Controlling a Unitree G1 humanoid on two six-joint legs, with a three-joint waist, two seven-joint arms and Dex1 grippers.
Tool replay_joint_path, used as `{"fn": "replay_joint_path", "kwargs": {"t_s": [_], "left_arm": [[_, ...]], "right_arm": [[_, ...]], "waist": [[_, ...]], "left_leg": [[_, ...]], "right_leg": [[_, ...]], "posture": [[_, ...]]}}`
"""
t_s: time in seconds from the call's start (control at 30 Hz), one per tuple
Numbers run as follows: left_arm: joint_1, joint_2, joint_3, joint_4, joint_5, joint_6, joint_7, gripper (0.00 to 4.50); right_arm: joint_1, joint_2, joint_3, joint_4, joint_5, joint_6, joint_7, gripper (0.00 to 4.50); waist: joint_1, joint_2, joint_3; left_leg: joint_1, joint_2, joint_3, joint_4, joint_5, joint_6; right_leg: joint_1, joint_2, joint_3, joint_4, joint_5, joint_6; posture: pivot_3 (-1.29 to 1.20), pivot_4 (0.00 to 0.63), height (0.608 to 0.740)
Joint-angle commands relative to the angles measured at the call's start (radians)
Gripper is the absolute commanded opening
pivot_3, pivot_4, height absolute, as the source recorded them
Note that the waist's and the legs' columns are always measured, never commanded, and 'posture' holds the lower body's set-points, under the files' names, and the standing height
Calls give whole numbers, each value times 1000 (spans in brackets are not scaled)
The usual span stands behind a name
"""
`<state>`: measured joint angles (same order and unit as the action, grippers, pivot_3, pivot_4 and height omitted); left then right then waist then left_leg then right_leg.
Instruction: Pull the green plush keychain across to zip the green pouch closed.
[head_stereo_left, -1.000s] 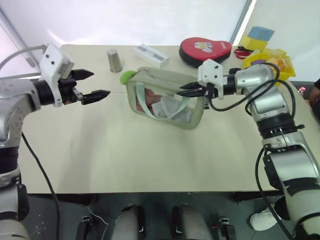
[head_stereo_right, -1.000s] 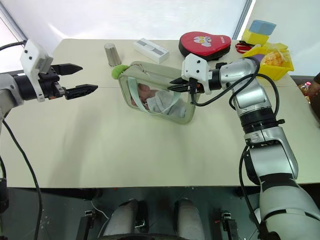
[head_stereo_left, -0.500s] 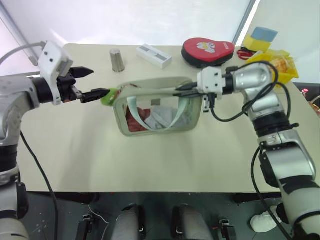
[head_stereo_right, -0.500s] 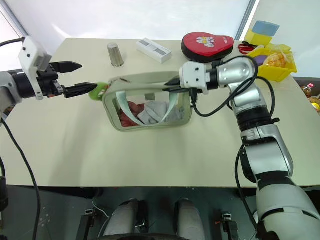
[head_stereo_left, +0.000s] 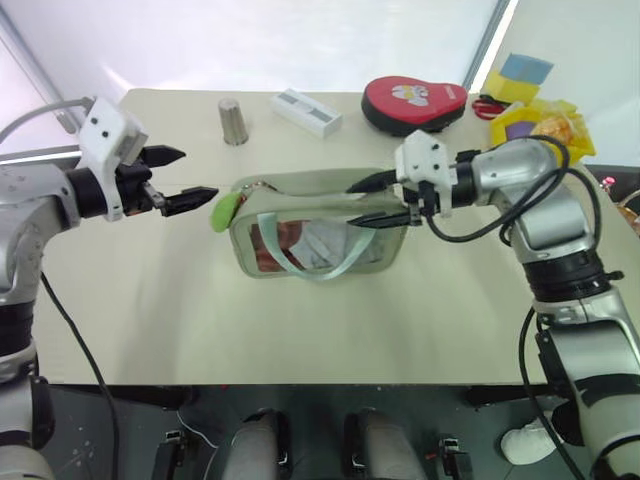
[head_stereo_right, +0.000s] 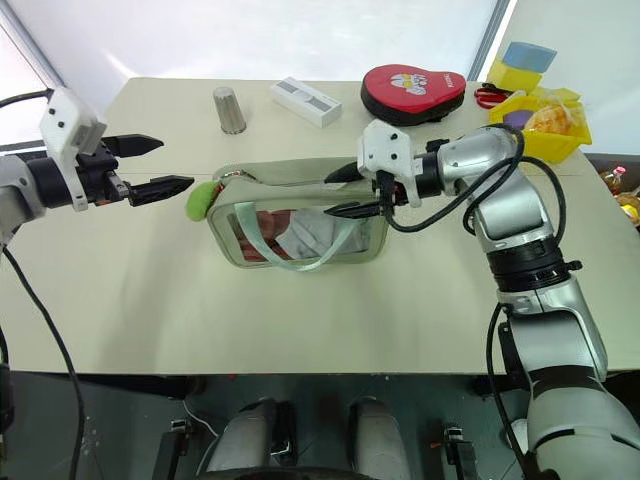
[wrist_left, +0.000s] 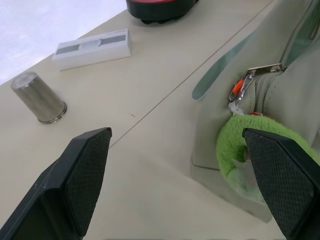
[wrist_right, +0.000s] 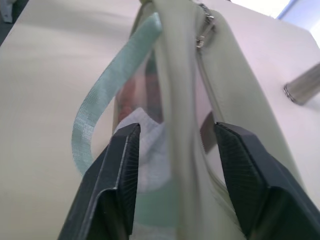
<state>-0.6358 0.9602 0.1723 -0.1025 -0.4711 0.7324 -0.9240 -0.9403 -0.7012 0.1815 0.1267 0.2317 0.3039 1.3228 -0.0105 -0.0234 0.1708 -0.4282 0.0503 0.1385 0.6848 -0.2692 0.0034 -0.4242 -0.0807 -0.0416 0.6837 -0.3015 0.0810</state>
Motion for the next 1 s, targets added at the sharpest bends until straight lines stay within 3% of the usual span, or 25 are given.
{"fn": "replay_joint_path", "kwargs": {"t_s": [0.03,0.23,0.43,0.53,0.63,0.9,1.0], "left_arm": [[11,54,58,-37,-30,24,-27,4500],[55,140,142,-104,-124,130,-70,4500],[127,179,166,-243,-203,207,-77,4500],[155,136,162,-290,-215,221,-14,4500],[183,110,142,-325,-208,216,24,4500],[158,6,32,-257,-124,133,114,4500],[155,5,13,-232,-105,105,99,3203]], "right_arm": [[-23,-96,-73,-38,17,37,20,2119],[80,-159,-89,-103,38,95,24,2119],[110,-92,-74,-72,23,73,-31,2119],[110,-69,-82,-71,38,95,-46,1228],[121,-69,-86,-103,52,114,-45,34],[135,-64,-86,-169,70,171,-71,34],[142,-62,-86,-185,71,181,-81,0]], "waist": [[-1,0,0],[-10,0,0],[-9,0,0],[-6,0,0],[-4,0,0],[-5,0,0],[-6,0,0]], "left_leg": [[0,0,0,0,0,0],[0,1,0,-1,0,0],[1,1,1,-1,0,0],[1,1,1,-1,0,0],[1,1,0,-1,0,0],[1,1,0,-1,0,0],[1,1,0,-1,0,0]], "right_leg": [[0,0,0,0,0,0],[0,1,0,-1,0,0],[0,1,0,-1,0,0],[1,1,1,-1,0,0],[1,1,1,-1,0,0],[1,1,1,-1,0,0],[1,1,1,-1,0,0]], "posture": [[0,150,740],[0,150,740],[0,150,740],[0,150,740],[0,150,740],[0,150,740],[0,150,740]]}}
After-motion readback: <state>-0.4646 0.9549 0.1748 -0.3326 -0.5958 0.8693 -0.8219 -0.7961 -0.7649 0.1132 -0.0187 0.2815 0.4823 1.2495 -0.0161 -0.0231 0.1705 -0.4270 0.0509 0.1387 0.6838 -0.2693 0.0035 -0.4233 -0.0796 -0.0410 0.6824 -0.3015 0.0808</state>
